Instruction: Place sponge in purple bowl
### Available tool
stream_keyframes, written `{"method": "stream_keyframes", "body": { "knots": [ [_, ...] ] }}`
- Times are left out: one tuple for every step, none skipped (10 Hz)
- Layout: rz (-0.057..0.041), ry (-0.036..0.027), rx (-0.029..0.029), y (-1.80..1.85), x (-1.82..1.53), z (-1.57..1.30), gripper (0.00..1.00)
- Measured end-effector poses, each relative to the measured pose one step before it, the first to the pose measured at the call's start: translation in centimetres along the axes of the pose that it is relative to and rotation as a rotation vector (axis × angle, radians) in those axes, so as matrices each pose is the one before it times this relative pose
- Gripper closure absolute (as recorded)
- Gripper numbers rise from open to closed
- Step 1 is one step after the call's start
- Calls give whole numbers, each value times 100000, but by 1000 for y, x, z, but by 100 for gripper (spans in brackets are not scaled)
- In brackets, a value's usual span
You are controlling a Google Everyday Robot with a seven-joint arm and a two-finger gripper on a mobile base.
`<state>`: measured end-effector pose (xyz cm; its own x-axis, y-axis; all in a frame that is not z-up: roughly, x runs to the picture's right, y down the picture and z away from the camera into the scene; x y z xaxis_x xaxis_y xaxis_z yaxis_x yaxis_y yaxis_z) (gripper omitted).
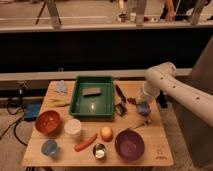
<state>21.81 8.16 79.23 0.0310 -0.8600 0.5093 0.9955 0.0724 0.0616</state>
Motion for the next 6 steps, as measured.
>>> {"method": "stream_keyframes", "body": {
  "knots": [
    [223, -244, 100, 163, -442, -162, 95],
    [-192, -16, 59, -188, -115, -230, 95],
    [-533, -309, 59, -253, -322, -106, 95],
    [-615, -15, -216, -8, -596, -333, 95],
    [-522, -160, -135, 89, -971, -405, 95],
    [-575, -89, -302, -8, -413, -144, 95]
  ]
}}
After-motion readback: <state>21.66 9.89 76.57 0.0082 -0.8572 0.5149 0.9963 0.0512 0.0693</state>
